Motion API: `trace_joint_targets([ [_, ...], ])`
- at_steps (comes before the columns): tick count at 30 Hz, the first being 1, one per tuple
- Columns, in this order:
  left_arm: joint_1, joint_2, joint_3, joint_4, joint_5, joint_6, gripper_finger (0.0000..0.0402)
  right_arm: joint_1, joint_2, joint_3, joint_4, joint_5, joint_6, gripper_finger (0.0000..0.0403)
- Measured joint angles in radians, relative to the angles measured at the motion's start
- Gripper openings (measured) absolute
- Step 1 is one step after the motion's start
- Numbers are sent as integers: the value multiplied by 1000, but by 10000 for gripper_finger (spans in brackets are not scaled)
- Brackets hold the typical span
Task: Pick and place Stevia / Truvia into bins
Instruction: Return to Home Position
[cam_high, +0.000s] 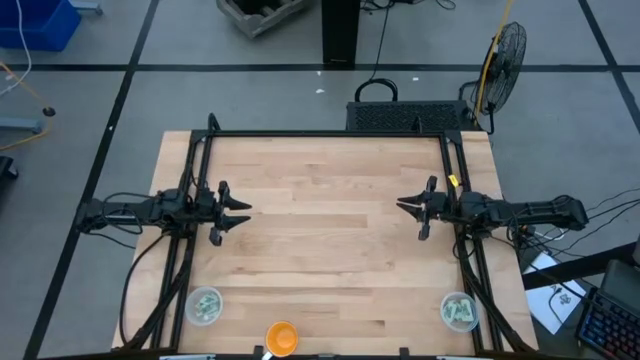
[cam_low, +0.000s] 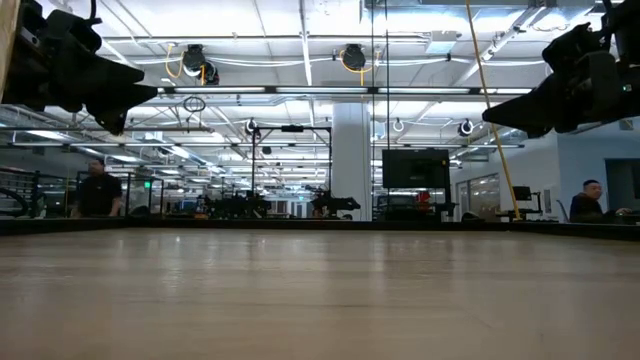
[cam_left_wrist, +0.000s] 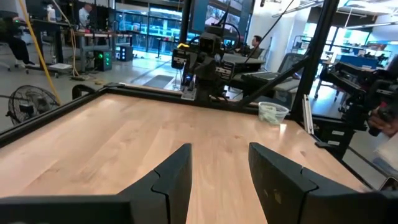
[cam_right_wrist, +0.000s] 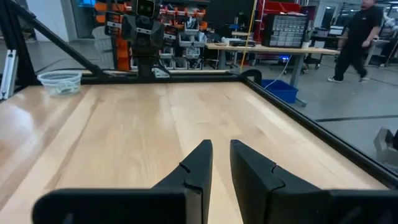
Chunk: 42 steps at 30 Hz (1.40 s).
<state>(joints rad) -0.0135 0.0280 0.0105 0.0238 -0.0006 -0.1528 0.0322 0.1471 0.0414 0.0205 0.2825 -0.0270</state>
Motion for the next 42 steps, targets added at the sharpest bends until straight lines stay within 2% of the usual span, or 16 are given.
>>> trace_joint_targets([
  [10, 0, 0, 0, 0, 0, -1, 163, 1, 11, 0, -20, -6, -14, 50],
  [22, 0, 0, 0, 1, -1, -3, 163, 2, 11, 0, 212, 5, -12, 50],
  [42, 0, 0, 0, 2, -1, -1, 163, 2, 11, 0, 222, 4, -12, 50],
])
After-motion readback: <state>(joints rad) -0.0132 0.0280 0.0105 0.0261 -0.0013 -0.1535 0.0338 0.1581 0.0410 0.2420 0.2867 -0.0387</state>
